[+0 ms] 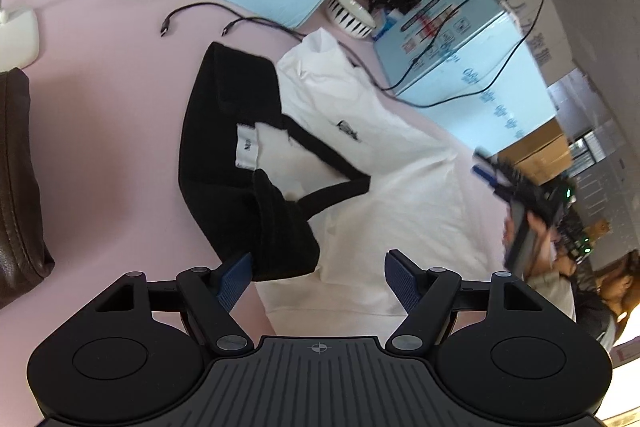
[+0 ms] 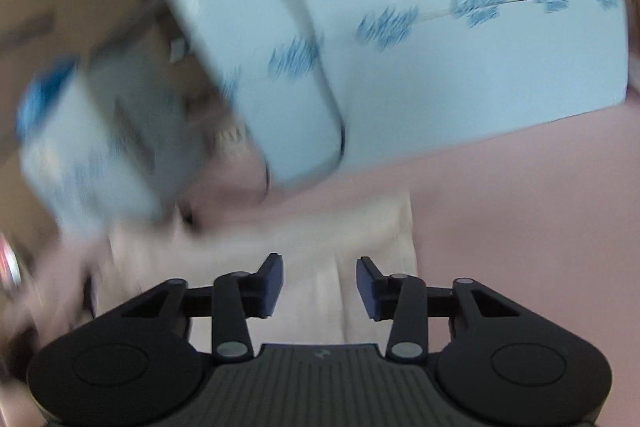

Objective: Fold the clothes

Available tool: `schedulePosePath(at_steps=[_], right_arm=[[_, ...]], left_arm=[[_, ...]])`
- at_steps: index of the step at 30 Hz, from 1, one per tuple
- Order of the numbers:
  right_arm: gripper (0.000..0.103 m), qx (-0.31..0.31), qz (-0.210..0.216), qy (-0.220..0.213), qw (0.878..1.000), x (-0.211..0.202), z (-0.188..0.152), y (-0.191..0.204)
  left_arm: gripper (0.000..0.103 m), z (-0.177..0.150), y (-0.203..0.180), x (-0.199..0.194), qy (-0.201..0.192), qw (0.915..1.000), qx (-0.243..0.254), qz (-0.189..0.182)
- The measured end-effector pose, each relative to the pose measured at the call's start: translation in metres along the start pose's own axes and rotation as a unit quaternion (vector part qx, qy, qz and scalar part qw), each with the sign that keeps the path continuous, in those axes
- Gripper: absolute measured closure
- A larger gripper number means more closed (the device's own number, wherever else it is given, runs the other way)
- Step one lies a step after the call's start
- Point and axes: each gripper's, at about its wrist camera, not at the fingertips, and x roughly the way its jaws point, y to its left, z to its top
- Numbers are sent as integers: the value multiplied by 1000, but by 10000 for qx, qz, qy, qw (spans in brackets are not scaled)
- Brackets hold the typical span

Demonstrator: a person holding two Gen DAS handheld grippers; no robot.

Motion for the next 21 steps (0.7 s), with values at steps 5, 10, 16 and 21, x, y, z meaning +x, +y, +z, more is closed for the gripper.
schedulePosePath(at_steps=[5,10,16,21], right_arm=[[58,-91,-81,281,9995,13,-11,12],[100,-556,-662,442,9953,22,-5,35],[101,-1276,-1025,172,9864,6,-16,58],[103,-1351,-1994,-10,9706,-10,-14,56]], left_arm=[[29,-1,4,6,30,9999,-124,-36],[29,-5,2,10,59,9998,-124,-153],[29,-7,6,7,33,9997,-192,-160],[29,-9,10,10,73,9994,-264,-197]])
